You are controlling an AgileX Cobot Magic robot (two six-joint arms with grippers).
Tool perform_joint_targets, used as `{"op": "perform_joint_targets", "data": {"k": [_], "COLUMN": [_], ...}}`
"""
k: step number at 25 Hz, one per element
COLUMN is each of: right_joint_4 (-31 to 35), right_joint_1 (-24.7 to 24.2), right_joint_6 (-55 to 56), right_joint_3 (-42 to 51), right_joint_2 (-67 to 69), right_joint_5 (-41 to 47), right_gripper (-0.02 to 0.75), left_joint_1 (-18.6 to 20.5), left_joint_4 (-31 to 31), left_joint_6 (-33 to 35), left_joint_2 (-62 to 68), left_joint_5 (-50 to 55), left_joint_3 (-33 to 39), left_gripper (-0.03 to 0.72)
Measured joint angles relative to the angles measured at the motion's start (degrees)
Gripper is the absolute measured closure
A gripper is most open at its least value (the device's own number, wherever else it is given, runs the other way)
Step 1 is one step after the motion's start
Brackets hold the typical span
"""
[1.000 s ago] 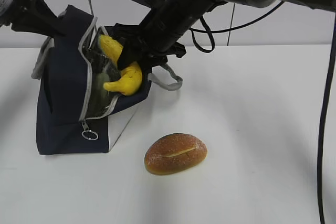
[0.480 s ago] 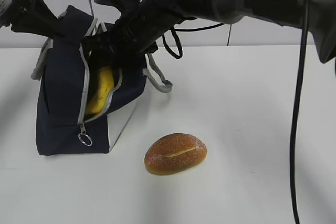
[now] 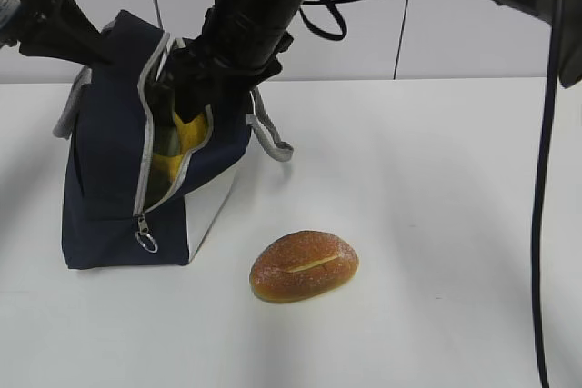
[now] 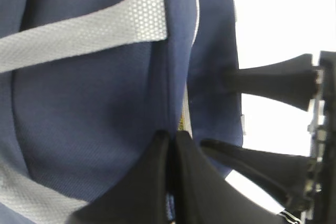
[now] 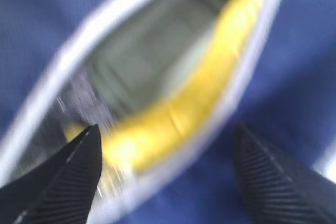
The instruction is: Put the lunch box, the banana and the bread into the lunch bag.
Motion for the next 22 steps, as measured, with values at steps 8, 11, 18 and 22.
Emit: {"op": "perform_joint_targets", "data": {"k": [8, 11, 18, 22], "right_joint_4": [-6.3, -8.0, -12.8, -12.9], "right_joint_1": [-0.5, -0.5, -0.5, -0.5], "right_joint_6": [3.1, 3.5, -0.8, -5.4], "right_joint_3": [0.5, 5.4, 21.8, 31.1], "right_joint_2": [-4.1, -7.1, -15.6, -18.9], "right_joint_5": [5.3, 5.4, 5.4, 5.4], "right_gripper": [0.169, 0.169, 0.169, 0.169], "left_joint_1": [0.0, 0.0, 0.0, 0.0], "left_joint_4": [0.1, 0.1, 0.1, 0.1], "left_joint_6": [0.0, 0.0, 0.0, 0.8], "left_joint_2": [0.0, 0.0, 0.0, 0.0], "left_joint_5": [1.1, 1.1, 1.1, 1.1], "left_joint_3": [0.0, 0.0, 0.0, 0.0], "left_gripper": [0.687, 0.687, 0.687, 0.687]}}
